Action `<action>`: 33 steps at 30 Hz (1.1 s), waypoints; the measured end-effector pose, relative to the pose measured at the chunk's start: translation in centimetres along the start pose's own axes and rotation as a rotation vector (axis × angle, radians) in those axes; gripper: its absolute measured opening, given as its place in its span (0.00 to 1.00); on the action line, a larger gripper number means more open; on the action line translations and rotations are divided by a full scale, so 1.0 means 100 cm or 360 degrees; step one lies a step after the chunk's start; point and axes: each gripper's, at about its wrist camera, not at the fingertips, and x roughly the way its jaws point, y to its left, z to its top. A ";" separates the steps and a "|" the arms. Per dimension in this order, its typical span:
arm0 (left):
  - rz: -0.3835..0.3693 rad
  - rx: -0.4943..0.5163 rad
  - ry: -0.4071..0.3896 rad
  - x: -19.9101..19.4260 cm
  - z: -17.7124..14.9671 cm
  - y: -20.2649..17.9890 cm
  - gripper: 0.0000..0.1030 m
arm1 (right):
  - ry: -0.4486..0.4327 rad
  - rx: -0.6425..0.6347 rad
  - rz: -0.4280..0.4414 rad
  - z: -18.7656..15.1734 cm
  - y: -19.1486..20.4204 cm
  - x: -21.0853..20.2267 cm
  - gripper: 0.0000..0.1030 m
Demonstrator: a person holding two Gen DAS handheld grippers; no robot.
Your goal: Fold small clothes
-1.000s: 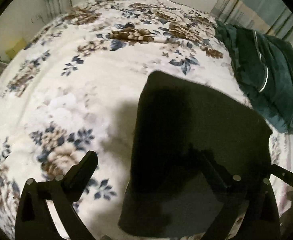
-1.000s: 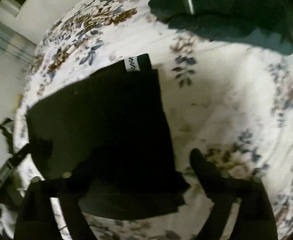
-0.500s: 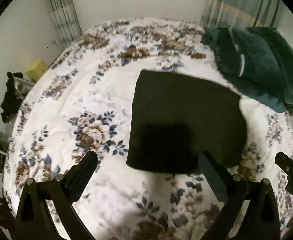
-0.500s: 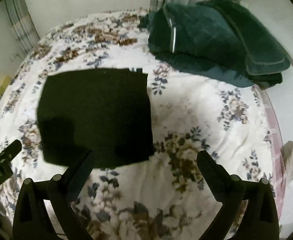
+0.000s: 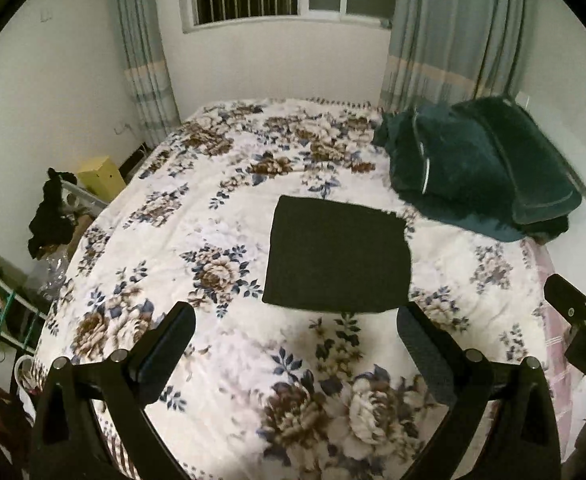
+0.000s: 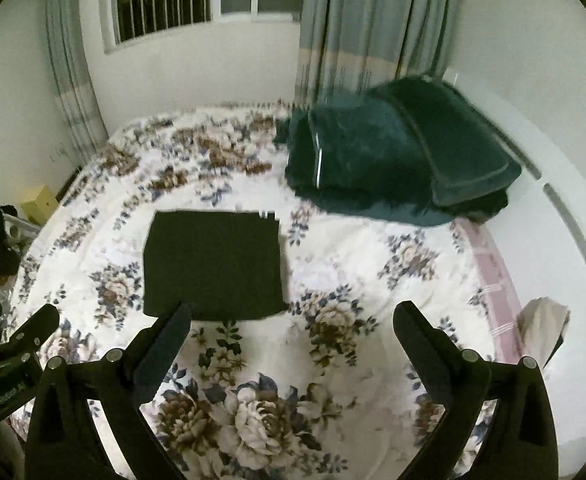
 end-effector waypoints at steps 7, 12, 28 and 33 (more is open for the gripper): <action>0.0002 0.0009 -0.0124 -0.074 -0.011 -0.003 1.00 | -0.0120 -0.0003 0.0048 -0.012 -0.021 -0.095 0.99; 0.0013 0.0014 -0.0188 -0.108 -0.019 -0.005 1.00 | -0.0191 -0.0014 0.0059 -0.019 -0.033 -0.145 0.99; 0.0040 -0.0014 -0.0315 -0.158 -0.037 -0.005 1.00 | -0.0259 -0.0046 0.0103 -0.035 -0.046 -0.204 1.00; 0.0053 -0.0021 -0.0322 -0.159 -0.036 -0.004 1.00 | -0.0264 -0.0045 0.0113 -0.032 -0.048 -0.206 1.00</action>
